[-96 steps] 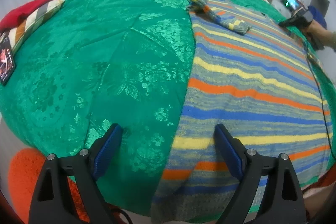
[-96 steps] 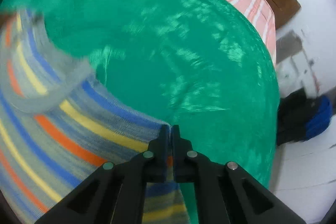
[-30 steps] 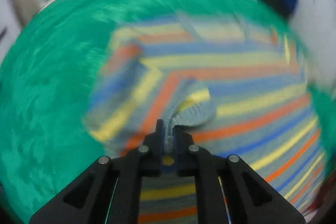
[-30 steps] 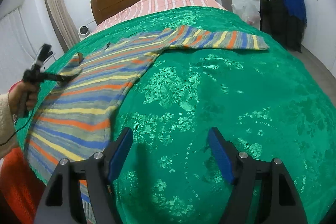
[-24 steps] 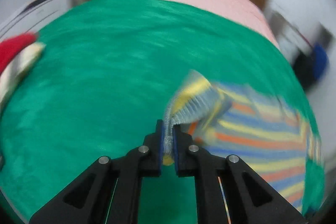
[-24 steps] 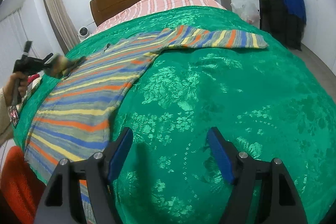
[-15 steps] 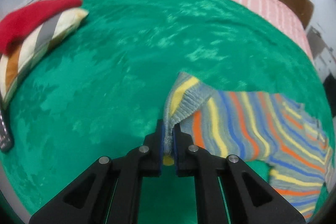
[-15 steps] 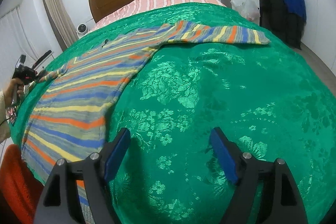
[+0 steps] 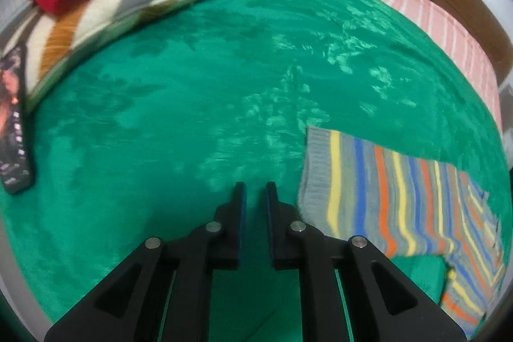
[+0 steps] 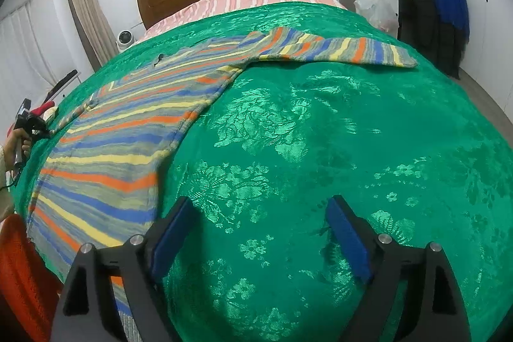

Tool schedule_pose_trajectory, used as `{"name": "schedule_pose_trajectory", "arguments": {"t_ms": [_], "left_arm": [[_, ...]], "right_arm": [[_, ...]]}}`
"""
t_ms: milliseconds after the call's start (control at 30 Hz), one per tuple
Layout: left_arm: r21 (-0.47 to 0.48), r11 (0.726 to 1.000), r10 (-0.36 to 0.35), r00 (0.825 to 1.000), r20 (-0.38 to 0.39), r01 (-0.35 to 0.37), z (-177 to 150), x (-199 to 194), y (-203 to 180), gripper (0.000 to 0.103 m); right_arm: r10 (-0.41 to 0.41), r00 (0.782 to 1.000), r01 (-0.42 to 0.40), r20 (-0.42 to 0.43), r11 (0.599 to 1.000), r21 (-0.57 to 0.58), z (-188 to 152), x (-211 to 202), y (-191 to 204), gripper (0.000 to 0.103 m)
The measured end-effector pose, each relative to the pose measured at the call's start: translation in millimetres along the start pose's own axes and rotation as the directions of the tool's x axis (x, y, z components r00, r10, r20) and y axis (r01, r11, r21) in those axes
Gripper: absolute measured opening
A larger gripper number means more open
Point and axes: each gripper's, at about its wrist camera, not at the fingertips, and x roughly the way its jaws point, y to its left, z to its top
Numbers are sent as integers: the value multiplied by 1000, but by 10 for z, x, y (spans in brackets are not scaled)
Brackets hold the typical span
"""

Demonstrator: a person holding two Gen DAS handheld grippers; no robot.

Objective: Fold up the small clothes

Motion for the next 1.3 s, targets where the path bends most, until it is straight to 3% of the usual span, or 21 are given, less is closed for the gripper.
{"name": "schedule_pose_trajectory", "arguments": {"t_ms": [33, 100, 200, 267, 333, 433, 500, 600, 733, 800, 867, 900, 933, 967, 1067, 1167, 1233, 1300], "left_arm": [[25, 1000, -18, 1000, 8, 18, -46, -88, -17, 26], [80, 995, -67, 997, 24, 65, -190, -252, -95, 59], [183, 961, -205, 979, -25, 206, -575, -536, -323, 70], [228, 901, -346, 928, -134, 369, -978, -728, -494, 71], [269, 843, -417, 881, -223, 467, -1345, -890, -608, 74], [346, 767, -441, 836, -328, 540, -1957, -1099, -695, 85], [377, 746, -422, 827, -371, 549, -2219, -1125, -716, 85], [449, 711, -373, 831, -412, 541, -2575, -1136, -799, 85], [550, 676, -322, 868, -379, 491, -2839, -1165, -925, 84], [572, 677, -298, 884, -361, 462, -2868, -1176, -950, 72], [592, 681, -267, 899, -347, 431, -2897, -1202, -959, 58], [591, 679, -265, 896, -355, 435, -2892, -1200, -934, 47], [578, 680, -271, 887, -374, 451, -2886, -1202, -903, 37], [558, 685, -274, 875, -399, 469, -2874, -1186, -867, 6], [474, 693, -317, 820, -476, 543, -2795, -1198, -725, 3], [496, 678, -294, 818, -494, 542, -2804, -1258, -640, 3], [485, 692, -268, 814, -515, 535, -2833, -1143, -618, 3], [485, 702, -245, 817, -523, 521, -2862, -1035, -650, 4]], "right_arm": [[1, 1000, -1, 1, 1000, 1, 2, -1, -1, 85], [4, 1000, -4, 4, 1000, 5, 6, -7, -6, 85], [8, 1000, -8, 7, 1000, 13, 12, -9, -13, 85], [9, 1000, -9, 9, 1000, 16, 19, -26, -17, 85], [7, 1000, -7, 7, 1000, 23, 42, -70, -26, 85], [60, 998, -60, -5, 998, 10, 95, -258, 0, 85], [129, 990, -131, -59, 991, -28, 110, -373, 71, 85], [240, 948, -256, -210, 965, -54, 40, -426, 214, 85], [320, 900, -347, -295, 937, -44, -138, -383, 412, 84], [300, 894, -329, -332, 944, -32, -209, -249, 483, 73], [326, 859, -356, -396, 934, -3, -271, -102, 556, 41], [332, 845, -372, -420, 928, -14, -304, -80, 609, 32], [308, 843, -368, -441, 928, -54, -328, -74, 672, 7], [269, 850, -347, -452, 933, -96, -337, -60, 702, 3], [264, 850, -322, -455, 945, -52, -242, -186, 541, 3], [272, 855, -312, -441, 950, -20, -120, -443, 343, 3], [242, 863, -283, -444, 959, -29, -120, -458, 286, 3], [214, 856, -255, -470, 967, -24, -219, -284, 281, 3]]}}
